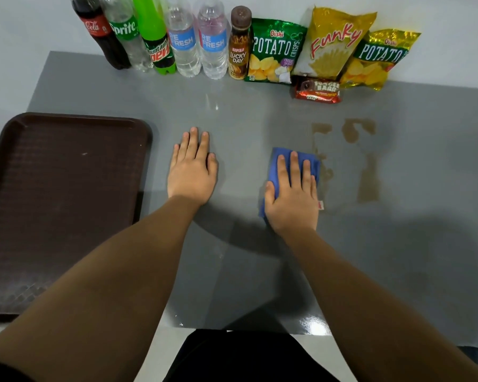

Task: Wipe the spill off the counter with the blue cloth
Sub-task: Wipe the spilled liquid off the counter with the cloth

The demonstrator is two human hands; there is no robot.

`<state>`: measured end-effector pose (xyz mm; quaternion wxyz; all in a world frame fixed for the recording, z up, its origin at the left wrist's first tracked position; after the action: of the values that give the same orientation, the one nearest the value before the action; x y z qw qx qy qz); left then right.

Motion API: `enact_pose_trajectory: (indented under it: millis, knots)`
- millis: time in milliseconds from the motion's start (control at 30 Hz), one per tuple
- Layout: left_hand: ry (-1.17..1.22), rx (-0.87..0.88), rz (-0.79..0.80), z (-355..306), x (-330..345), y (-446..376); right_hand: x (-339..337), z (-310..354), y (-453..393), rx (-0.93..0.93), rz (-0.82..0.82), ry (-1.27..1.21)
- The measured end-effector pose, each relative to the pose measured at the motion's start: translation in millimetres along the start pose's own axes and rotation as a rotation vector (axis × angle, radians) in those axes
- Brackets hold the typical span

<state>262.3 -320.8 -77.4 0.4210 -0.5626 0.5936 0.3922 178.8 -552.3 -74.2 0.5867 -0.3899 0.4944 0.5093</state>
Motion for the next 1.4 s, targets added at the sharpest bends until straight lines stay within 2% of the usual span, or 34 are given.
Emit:
enact_pose_trajectory:
  millis: [233,367,467,600,733,833,933,1067,1200,1400]
  knots:
    - [0.008,-0.014,0.009,-2,-1,1,12,24,54,0.017,-0.008,0.029]
    - [0.020,-0.007,0.005,-1,-1,1,9,37,28,-0.143,-0.003,-0.007]
    - [0.022,-0.025,0.006,-4,-5,0,2,30,2,-0.171,-0.024,-0.027]
    - [0.021,-0.002,-0.015,-18,-13,5,0,-1,-17,-0.119,0.002,-0.022]
    - [0.076,0.130,-0.027,-66,-11,22,-6,-36,-12,-0.050,0.020,-0.011]
    - [0.067,0.201,0.032,-102,9,34,-11,-59,8,0.021,0.029,-0.010]
    - [-0.017,0.167,0.111,-109,36,40,-8,-63,37,0.057,0.043,0.049]
    - [-0.069,0.156,0.082,-104,45,43,1,-50,54,0.084,0.049,0.046]
    - [-0.068,0.163,0.006,-104,40,44,-3,-41,24,-0.016,0.013,0.050]
    - [-0.076,0.168,0.006,-106,38,46,-12,-71,-39,-0.045,-0.031,0.018]
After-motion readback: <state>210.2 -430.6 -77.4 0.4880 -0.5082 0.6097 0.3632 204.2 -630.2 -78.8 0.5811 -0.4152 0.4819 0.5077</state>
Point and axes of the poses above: each hand's wrist, its own y-axis away from the middle knuckle, its own x-axis out of the palm, z = x × y, the point moved 10 cm from there along -y, towards the middle knuckle, and after that the axes turned 1 degree about y, right-handed, at the moved point
